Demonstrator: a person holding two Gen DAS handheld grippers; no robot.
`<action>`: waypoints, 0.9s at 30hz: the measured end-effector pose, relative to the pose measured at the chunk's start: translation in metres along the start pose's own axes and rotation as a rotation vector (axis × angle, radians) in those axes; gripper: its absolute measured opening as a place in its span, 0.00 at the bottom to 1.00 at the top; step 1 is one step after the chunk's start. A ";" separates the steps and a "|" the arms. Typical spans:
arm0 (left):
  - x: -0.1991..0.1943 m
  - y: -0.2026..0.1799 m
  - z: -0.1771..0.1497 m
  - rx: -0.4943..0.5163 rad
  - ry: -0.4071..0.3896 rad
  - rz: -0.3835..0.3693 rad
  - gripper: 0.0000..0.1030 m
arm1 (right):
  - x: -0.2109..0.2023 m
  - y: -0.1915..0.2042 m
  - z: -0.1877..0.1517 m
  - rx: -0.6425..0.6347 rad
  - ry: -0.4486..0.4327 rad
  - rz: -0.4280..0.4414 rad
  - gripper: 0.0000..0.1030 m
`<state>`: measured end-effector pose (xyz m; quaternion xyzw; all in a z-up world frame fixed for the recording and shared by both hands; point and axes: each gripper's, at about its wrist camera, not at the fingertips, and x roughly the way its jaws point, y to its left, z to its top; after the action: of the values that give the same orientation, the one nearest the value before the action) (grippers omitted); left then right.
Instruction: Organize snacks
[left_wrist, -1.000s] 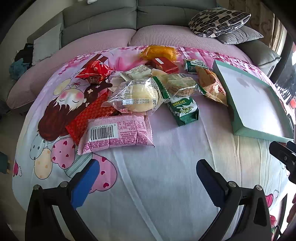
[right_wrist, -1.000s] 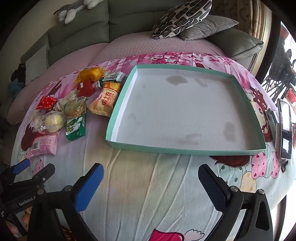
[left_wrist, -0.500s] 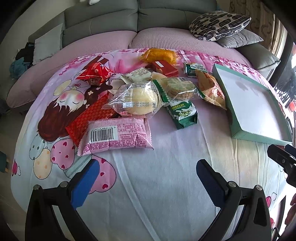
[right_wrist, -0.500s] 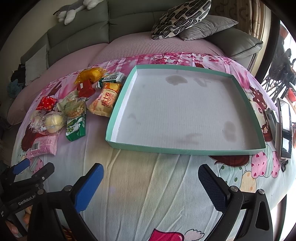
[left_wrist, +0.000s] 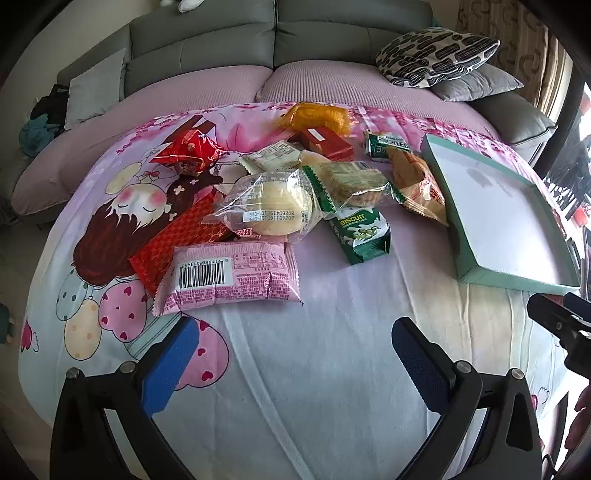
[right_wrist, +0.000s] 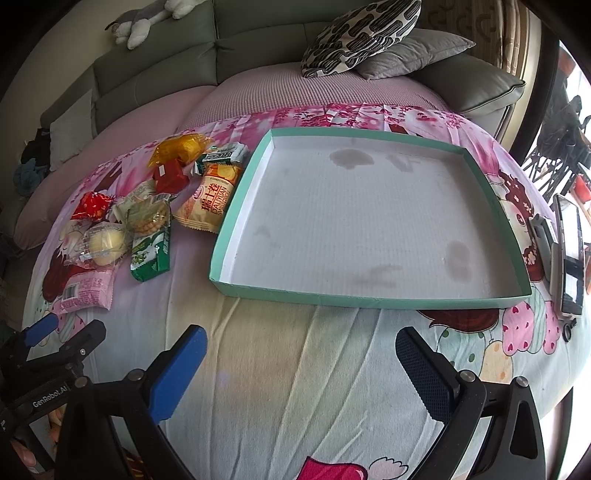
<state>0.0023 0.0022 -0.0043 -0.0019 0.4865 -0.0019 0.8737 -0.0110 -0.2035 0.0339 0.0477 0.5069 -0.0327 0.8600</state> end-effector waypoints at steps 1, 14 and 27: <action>0.000 0.000 0.000 0.000 -0.002 0.000 1.00 | 0.000 0.000 0.000 0.000 0.000 0.000 1.00; -0.003 0.000 0.001 -0.001 -0.024 0.002 1.00 | -0.001 -0.001 0.000 0.000 -0.003 -0.002 1.00; -0.003 -0.001 0.000 0.009 -0.021 -0.003 1.00 | 0.000 0.001 0.000 -0.005 -0.004 -0.010 1.00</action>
<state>0.0003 0.0017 -0.0018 0.0016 0.4773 -0.0054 0.8787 -0.0108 -0.2026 0.0341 0.0431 0.5057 -0.0358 0.8609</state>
